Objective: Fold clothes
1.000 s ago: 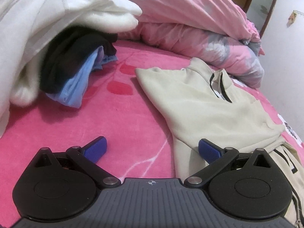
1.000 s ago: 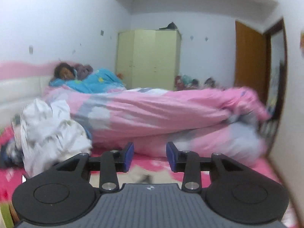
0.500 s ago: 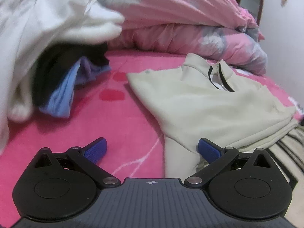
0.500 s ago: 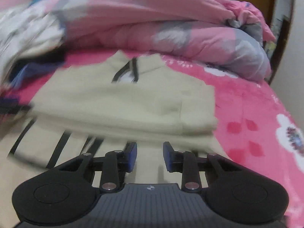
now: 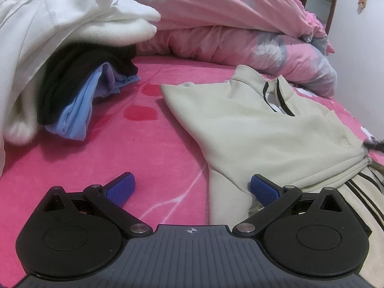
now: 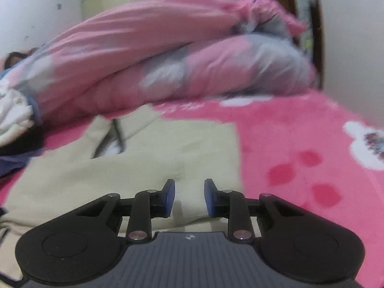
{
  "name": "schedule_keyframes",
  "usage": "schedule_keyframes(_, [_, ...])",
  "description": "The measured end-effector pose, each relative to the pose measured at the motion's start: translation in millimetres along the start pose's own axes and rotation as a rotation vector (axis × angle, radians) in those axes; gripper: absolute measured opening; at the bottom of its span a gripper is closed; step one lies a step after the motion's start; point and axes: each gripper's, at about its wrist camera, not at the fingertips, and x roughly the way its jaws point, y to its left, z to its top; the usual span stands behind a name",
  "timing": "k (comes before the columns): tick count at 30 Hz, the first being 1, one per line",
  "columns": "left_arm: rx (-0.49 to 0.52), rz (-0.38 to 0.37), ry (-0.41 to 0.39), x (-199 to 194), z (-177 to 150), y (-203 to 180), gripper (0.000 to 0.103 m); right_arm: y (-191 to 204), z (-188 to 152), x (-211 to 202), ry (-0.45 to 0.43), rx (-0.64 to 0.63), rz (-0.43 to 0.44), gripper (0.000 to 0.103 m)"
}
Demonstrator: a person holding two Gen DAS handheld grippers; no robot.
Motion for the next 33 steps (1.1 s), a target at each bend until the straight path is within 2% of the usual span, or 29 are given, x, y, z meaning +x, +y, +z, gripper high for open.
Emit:
schedule_keyframes(1, [-0.003,-0.003,-0.001,0,0,1,0.103,-10,-7,9,0.016,0.046,-0.002,0.022])
schedule_keyframes(3, [-0.007,-0.007,-0.005,0,0,2,0.103,-24,-17,22,0.035,0.113,-0.008,0.02])
schedule_keyframes(5, [-0.011,-0.01,-0.009,0,-1,2,0.103,-22,-16,20,0.025,0.116,-0.02,0.019])
schedule_keyframes(8, [-0.015,-0.011,-0.017,0,-1,3,0.103,-2,-7,10,0.017,0.049,-0.074,0.02])
schedule_keyframes(12, [-0.015,-0.009,-0.025,0,-2,3,0.103,32,1,-11,-0.026,-0.009,0.028,0.021])
schedule_keyframes(14, [-0.013,-0.007,-0.028,0,-3,2,0.103,50,-3,-7,-0.007,-0.075,0.072,0.021])
schedule_keyframes(17, [-0.013,-0.005,-0.03,0,-3,2,0.103,63,-25,26,0.088,-0.15,0.055,0.022])
schedule_keyframes(21, [-0.039,0.02,-0.046,-7,1,4,0.103,58,-27,27,0.083,-0.126,0.069,0.022])
schedule_keyframes(24, [-0.051,0.085,-0.121,-24,6,0,0.103,52,-28,28,0.083,-0.092,0.092,0.022])
schedule_keyframes(26, [-0.044,0.087,-0.154,-35,12,-8,0.103,52,-27,27,0.082,-0.094,0.091,0.022])
schedule_keyframes(33, [0.016,0.017,-0.058,-21,36,-68,0.103,48,-29,28,0.075,-0.08,0.102,0.022])
